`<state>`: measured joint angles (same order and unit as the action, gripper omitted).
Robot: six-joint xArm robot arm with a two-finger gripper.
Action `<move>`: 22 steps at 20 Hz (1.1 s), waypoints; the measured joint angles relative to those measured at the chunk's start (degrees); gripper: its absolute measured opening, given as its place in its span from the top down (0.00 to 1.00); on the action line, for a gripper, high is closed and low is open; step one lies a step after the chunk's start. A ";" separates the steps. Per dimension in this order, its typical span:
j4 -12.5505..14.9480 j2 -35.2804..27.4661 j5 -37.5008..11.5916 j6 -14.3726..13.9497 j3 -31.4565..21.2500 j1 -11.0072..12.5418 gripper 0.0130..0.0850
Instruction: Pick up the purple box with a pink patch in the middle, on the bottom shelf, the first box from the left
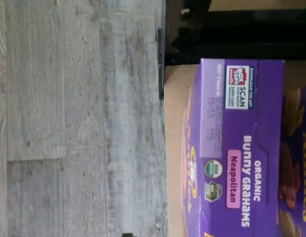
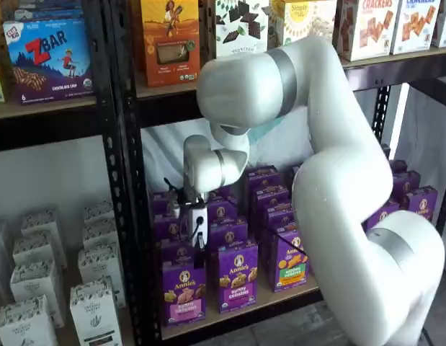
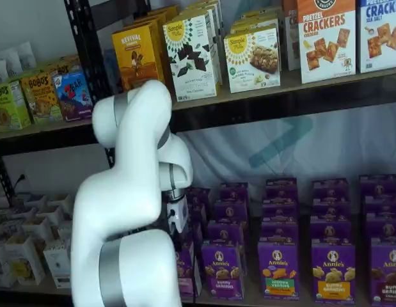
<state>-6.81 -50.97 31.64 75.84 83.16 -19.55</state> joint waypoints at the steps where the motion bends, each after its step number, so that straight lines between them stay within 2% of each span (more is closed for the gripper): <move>1: 0.24 -0.58 -0.03 -0.18 0.51 0.02 0.00; 14: 3.62 -6.36 -0.99 -2.97 5.01 0.06 0.00; 22: 3.89 -8.58 -2.20 -3.86 6.42 -0.63 0.00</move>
<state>-2.92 -59.56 29.43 71.98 89.58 -20.18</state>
